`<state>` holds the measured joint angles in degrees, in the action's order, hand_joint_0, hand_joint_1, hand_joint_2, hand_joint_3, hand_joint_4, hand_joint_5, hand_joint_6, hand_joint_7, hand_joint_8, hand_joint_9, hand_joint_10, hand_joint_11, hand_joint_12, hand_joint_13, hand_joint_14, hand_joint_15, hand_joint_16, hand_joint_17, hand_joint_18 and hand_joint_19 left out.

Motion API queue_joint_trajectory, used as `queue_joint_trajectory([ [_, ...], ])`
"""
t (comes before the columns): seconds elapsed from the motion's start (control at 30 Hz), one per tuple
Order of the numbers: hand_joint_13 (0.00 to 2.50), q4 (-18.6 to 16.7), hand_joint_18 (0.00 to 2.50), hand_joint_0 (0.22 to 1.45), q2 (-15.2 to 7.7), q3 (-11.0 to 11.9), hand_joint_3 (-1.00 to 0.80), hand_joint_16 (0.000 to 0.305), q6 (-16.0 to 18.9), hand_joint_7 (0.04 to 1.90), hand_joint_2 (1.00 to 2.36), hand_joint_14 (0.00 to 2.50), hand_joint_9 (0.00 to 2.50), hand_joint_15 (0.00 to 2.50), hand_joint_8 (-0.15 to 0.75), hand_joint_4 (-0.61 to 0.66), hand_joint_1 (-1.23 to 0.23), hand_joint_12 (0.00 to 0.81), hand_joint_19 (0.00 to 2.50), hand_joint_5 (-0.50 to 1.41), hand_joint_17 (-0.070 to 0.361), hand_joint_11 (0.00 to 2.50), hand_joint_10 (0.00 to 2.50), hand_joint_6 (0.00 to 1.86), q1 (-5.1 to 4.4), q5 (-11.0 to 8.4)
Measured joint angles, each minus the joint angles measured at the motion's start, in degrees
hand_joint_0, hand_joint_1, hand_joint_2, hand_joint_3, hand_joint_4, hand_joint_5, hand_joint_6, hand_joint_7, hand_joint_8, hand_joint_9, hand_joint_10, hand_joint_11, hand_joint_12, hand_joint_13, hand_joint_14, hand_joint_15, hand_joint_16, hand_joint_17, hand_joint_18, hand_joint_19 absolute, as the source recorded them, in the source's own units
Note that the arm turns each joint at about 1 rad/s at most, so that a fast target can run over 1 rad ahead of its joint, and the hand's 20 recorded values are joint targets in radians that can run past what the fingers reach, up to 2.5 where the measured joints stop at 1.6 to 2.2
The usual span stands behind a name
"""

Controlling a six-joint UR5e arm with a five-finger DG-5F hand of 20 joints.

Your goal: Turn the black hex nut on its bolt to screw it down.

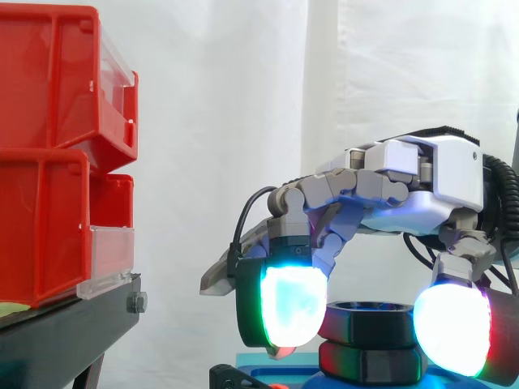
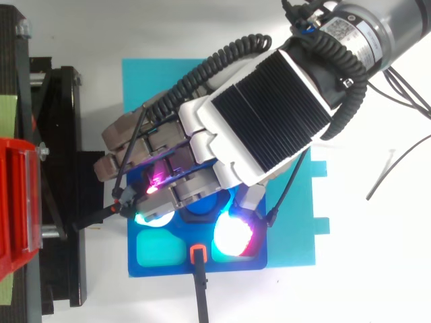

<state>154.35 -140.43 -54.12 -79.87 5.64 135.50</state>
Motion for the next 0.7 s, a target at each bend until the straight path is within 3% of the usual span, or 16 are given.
queue_joint_trajectory([
  [0.7, 0.54, 0.12, 0.50, 0.49, -0.02, -0.28, -0.50, 0.051, -0.86, 1.27, 1.00, 0.00, 0.90, 0.11, 0.285, 0.26, -0.73, 0.362, 0.24, -0.07, 0.115, 0.24, 0.01, 0.54, 0.56, 0.16],
])
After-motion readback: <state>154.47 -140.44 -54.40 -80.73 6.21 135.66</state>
